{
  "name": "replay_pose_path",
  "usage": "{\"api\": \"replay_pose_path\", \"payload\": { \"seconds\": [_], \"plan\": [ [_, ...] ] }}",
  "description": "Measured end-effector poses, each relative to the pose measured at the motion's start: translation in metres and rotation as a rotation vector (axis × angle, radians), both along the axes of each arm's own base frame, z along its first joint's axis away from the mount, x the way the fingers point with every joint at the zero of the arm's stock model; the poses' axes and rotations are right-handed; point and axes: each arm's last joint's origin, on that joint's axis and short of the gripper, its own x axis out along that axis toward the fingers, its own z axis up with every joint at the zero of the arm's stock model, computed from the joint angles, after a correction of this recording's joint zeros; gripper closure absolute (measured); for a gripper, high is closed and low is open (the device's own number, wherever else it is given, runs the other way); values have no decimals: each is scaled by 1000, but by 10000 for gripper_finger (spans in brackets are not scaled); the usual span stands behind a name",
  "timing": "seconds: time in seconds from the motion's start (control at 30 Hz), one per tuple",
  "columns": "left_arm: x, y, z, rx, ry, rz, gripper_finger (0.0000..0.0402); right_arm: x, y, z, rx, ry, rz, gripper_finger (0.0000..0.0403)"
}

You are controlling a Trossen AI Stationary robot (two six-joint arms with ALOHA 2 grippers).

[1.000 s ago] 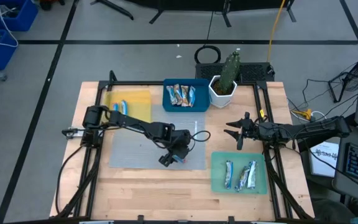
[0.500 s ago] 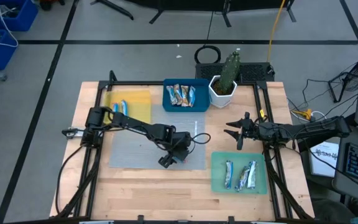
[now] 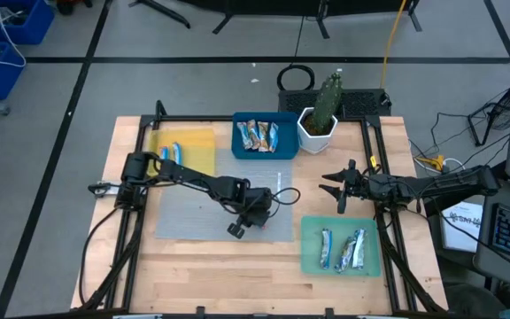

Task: Pick and place Granola Bars by type
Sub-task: Put the red granola bar into the yellow bin

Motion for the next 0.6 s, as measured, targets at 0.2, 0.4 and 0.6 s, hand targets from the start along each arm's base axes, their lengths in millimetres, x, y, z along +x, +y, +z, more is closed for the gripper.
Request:
{"api": "replay_pose_path", "payload": {
  "seconds": [0.2,0.4,0.6],
  "plan": [
    [-3,2,14,-1,-16,52,388,0,0,0,0,0,0,245],
    [-19,21,66,54,-101,200,380,0,0,0,0,0,0,245],
    [-54,47,128,62,-187,388,387,0,0,0,0,0,0,245]
  ]
}}
